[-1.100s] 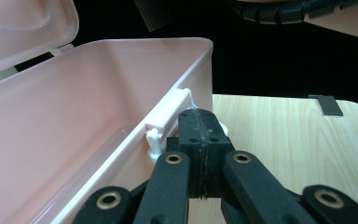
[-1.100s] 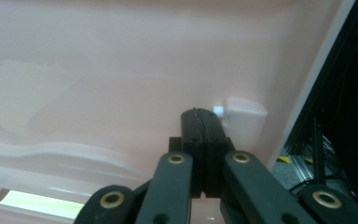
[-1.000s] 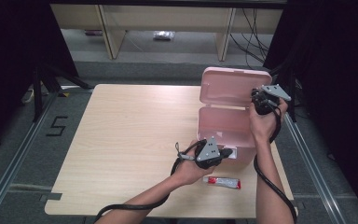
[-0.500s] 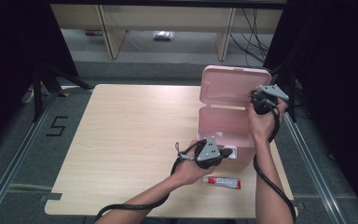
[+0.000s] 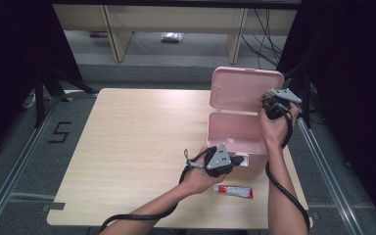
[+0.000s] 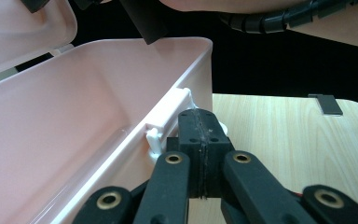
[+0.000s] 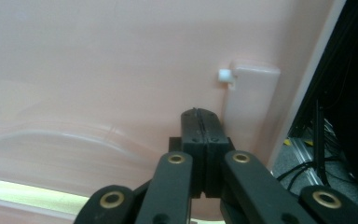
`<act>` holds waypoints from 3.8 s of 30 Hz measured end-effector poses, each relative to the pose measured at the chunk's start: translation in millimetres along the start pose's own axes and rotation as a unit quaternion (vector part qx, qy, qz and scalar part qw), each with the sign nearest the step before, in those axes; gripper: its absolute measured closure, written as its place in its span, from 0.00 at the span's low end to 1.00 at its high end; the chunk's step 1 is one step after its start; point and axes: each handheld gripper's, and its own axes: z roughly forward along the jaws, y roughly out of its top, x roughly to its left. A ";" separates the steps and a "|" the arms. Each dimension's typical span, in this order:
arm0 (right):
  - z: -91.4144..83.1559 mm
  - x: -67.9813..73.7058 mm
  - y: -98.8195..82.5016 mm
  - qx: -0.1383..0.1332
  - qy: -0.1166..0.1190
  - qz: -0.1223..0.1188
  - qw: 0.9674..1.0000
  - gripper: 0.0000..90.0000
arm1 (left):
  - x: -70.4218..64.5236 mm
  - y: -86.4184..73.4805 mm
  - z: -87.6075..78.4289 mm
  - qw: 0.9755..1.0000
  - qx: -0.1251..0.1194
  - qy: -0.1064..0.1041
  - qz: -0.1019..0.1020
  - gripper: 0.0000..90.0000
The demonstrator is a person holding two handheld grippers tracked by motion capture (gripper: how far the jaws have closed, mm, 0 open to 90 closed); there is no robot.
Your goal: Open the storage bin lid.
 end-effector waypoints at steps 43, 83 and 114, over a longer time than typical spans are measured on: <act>15.7 4.1 -0.7 0.064 0.002 0.011 0.998 1.00 | -0.3 0.0 -0.7 1.000 0.001 0.001 0.000 0.99; -21.4 5.3 0.3 0.093 0.048 -0.011 0.994 0.95 | -0.3 1.2 -0.5 1.000 0.006 0.001 0.001 0.99; -97.2 1.3 -18.6 0.129 0.118 -0.064 0.982 0.89 | 1.7 5.1 -1.3 1.000 0.013 -0.001 -0.001 0.98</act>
